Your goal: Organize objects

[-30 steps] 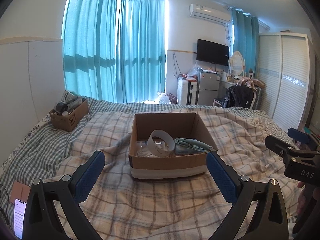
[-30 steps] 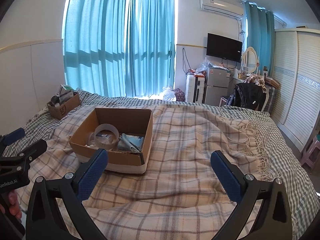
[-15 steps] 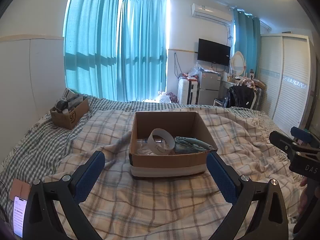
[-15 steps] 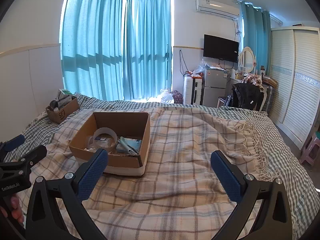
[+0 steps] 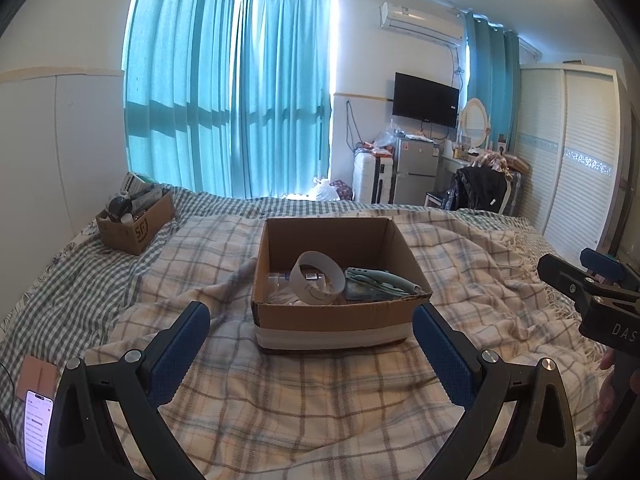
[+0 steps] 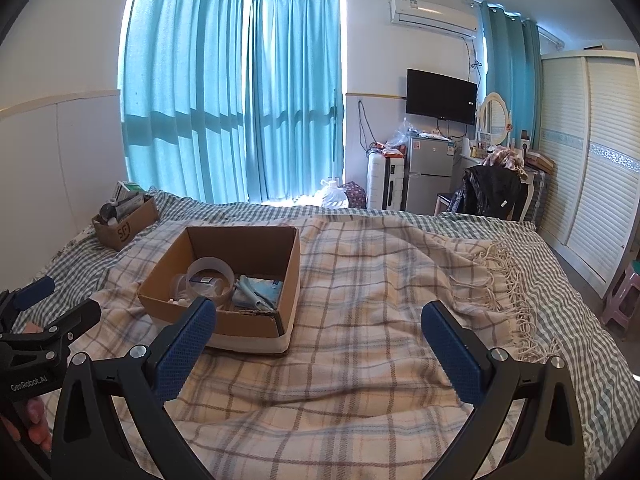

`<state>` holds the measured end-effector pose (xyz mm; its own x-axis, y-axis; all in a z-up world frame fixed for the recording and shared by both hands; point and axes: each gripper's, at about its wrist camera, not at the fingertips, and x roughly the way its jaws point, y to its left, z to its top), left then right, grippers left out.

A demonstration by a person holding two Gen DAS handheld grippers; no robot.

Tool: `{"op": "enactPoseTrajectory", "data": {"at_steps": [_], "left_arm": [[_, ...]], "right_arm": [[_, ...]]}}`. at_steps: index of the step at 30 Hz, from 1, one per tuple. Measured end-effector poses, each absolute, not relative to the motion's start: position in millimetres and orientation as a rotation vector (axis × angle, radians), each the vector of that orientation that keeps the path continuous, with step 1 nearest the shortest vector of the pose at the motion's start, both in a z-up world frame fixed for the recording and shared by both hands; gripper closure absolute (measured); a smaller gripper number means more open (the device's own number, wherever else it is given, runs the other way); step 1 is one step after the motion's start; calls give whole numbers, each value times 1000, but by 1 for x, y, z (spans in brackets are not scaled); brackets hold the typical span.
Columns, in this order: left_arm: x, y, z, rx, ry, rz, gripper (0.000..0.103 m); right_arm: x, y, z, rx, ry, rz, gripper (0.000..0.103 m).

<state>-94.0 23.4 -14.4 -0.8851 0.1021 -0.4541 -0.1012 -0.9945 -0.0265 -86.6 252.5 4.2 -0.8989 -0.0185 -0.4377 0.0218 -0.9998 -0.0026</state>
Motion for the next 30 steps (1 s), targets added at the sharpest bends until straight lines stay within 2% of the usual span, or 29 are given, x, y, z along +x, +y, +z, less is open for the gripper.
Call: {"op": "enactPoseTrajectory", "data": {"at_steps": [30], "left_arm": [[-92,19,-15,-709,-19,2979,0]], "right_arm": [[-89,248,1,730,20,-3025,0]]}}
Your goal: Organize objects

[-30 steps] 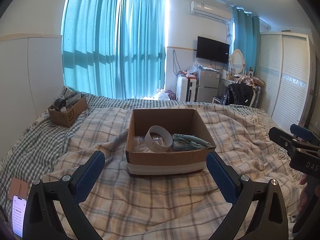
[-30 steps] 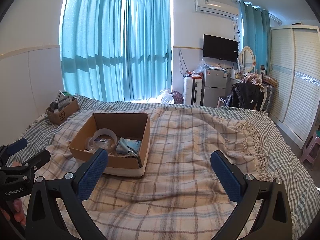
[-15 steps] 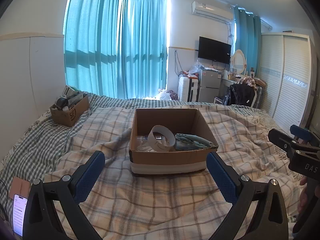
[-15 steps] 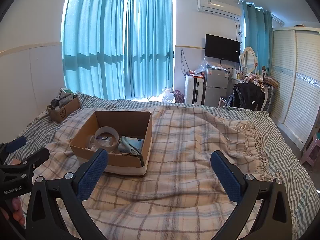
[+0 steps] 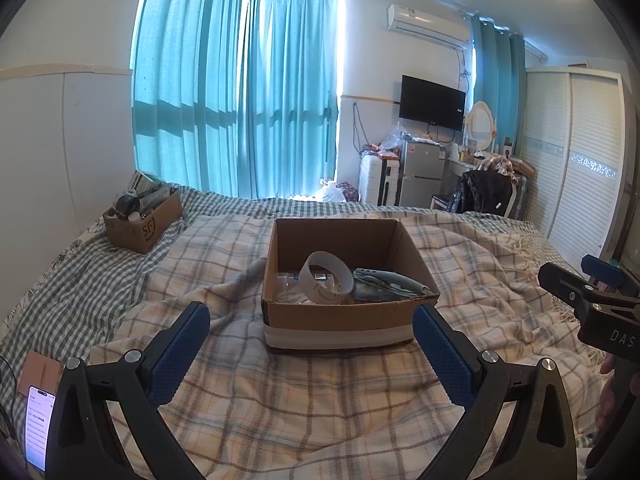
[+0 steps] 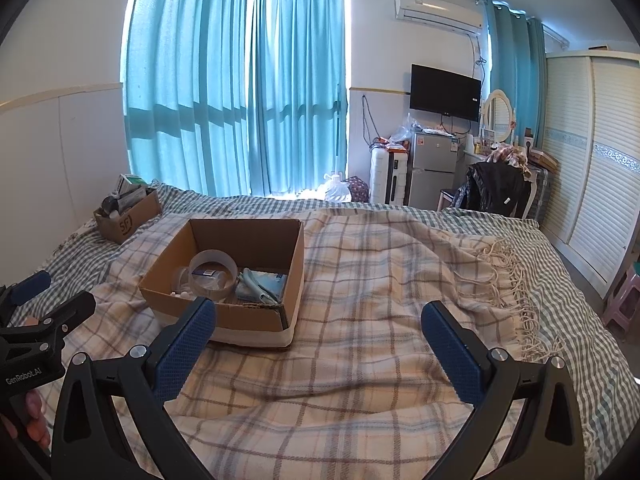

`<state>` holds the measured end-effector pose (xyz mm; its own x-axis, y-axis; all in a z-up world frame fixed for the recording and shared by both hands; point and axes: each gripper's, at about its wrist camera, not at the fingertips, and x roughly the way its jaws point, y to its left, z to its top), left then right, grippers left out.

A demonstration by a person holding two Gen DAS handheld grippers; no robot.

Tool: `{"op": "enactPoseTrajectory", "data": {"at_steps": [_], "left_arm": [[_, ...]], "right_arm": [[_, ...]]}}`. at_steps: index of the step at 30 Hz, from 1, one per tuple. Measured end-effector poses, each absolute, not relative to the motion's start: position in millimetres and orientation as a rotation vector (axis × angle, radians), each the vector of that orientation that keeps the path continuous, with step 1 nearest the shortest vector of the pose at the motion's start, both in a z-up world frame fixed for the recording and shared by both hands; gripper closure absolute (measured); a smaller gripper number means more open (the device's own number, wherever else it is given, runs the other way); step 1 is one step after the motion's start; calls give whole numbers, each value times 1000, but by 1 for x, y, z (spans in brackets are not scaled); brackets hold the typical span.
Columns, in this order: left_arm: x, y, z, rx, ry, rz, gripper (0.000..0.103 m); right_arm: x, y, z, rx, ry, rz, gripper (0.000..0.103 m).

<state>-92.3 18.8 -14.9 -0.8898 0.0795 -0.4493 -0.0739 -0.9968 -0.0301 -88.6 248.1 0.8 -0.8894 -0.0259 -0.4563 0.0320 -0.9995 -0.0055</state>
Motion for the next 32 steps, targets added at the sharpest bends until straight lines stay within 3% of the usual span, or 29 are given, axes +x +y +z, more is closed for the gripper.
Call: {"op": "enactPoseTrajectory", "data": {"at_steps": [32], "left_arm": [[-90,22,-17,-692,30,3016,0]], "right_arm": [[-89,246,-1,741,26,-3024,0]]}}
